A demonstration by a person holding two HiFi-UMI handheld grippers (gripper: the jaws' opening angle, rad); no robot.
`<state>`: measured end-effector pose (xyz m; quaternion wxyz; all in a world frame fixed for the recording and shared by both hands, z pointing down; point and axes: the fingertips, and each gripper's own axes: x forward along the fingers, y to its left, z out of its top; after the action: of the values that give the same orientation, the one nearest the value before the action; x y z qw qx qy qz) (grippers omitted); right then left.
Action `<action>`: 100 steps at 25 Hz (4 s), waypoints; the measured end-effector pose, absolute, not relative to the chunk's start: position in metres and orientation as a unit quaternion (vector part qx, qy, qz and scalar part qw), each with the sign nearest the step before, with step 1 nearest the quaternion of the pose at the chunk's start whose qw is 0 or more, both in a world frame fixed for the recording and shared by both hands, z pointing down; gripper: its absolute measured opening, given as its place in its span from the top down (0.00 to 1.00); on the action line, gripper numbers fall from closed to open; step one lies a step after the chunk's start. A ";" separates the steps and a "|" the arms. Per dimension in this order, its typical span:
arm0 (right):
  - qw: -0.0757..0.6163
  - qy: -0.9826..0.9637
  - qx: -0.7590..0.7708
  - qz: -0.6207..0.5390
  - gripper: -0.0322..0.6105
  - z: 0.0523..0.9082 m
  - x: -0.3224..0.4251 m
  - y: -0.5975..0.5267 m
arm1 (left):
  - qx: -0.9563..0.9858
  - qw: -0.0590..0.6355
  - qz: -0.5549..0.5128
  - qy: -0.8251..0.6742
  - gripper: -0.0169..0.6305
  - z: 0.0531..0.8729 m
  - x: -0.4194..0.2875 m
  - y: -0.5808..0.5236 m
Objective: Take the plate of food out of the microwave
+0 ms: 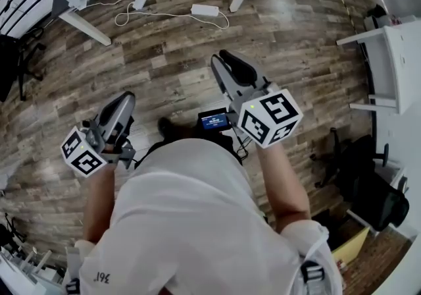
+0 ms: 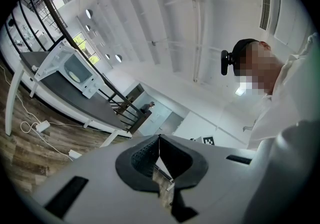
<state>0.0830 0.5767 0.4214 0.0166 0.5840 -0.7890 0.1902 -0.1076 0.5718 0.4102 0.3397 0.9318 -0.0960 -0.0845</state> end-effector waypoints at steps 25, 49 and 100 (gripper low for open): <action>0.027 -0.772 0.605 0.192 0.87 0.430 -0.001 0.529 | 0.931 0.351 -0.055 -0.083 0.96 0.417 -0.187 0.524; 0.047 -0.805 0.563 0.182 0.87 0.446 0.044 0.341 | 0.922 0.340 -0.075 -0.172 0.92 0.430 -0.129 0.326; 0.220 -0.822 0.493 0.181 0.87 0.516 0.046 -0.144 | 0.930 0.299 0.041 -0.211 0.91 0.486 -0.015 -0.141</action>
<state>0.0458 -0.1443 0.5159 0.2196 0.4932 -0.8220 0.1814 -0.0154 -0.1408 0.4856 0.2992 0.9297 -0.2107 0.0412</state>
